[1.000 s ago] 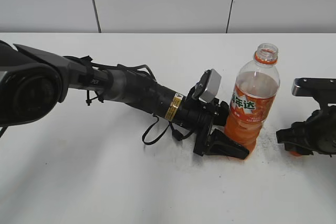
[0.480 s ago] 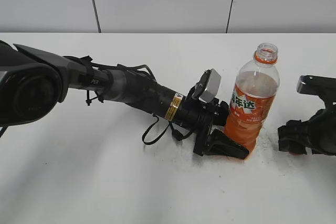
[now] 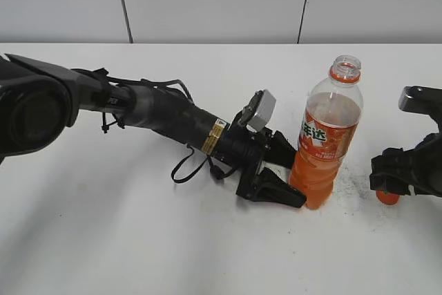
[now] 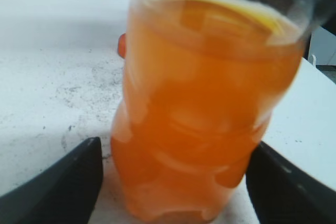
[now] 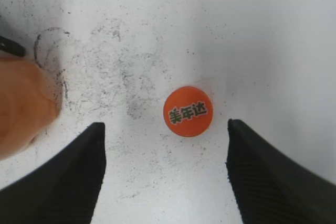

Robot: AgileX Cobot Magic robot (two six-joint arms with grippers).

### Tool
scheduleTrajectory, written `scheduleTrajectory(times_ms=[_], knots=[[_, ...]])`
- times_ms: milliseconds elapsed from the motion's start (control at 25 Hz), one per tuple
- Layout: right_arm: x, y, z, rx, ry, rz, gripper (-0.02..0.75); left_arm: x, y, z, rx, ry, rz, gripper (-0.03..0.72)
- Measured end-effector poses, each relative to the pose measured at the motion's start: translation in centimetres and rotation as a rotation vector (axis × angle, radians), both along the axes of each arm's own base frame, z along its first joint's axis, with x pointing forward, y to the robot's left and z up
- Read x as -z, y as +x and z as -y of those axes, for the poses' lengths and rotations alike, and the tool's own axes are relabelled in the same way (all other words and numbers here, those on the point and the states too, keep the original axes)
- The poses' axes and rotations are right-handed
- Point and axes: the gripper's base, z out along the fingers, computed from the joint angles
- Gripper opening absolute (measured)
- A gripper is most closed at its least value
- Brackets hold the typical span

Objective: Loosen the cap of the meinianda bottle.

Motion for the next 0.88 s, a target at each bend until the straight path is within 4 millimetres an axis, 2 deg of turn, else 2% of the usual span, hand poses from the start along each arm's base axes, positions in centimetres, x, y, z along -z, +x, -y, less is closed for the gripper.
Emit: scheduleTrajectory(times_ms=[200,560,880], knots=[[0.0,0.0,0.0,0.0,0.0,-0.002,0.527,-0.5,0.6,-0.9,0.017,0.027,0.027,0.631],[0.0,0.0,0.0,0.0,0.001,-0.002,0.527,-1.8,3.0,-3.5,-0.061,0.053,0.038,0.589],[-0.5,-0.1,0.0,0.0,0.004,0.018,0.527,-6.9,5.5,-6.1,-0.161,0.027,0.081,0.561]])
